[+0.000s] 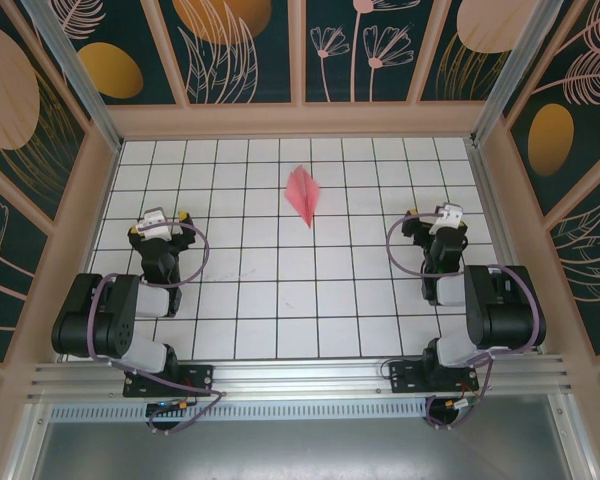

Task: Fold a paper plane with a square sheet of paper (pick it up from the middle)
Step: Reset both arms

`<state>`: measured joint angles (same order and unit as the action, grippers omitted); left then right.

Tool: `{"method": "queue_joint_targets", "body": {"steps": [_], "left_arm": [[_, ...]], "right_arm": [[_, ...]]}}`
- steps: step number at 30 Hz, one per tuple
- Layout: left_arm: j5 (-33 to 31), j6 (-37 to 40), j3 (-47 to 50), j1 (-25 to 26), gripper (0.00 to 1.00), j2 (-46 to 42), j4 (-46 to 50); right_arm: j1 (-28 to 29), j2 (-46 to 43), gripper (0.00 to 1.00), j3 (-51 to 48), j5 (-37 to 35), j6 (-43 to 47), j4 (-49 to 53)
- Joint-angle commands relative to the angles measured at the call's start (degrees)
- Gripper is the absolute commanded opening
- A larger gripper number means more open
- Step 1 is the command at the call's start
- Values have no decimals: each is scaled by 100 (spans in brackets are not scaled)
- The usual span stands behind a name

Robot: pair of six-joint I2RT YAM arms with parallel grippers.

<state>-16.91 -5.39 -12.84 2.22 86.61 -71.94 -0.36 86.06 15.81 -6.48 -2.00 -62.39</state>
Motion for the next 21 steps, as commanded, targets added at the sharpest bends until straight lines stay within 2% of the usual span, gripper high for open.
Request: {"method": "queue_joint_targets", "body": {"steps": [1, 4, 10, 16, 21], "left_arm": [[143, -9, 168, -37, 99, 181, -833], [91, -28, 147, -37, 99, 179, -782], [-42, -52, 194, -38, 99, 181, -881], [122, 11, 252, -37, 99, 174, -977], [20, -23, 127, -37, 98, 194, -777]], "right_arm": [[-58, 127, 99, -200, 345, 81, -753], [-60, 220, 99, -298, 406, 103, -1006], [-91, 232, 99, -270, 463, 86, -950], [-95, 229, 99, -261, 459, 86, -950], [-96, 233, 99, -264, 459, 85, -949]]}}
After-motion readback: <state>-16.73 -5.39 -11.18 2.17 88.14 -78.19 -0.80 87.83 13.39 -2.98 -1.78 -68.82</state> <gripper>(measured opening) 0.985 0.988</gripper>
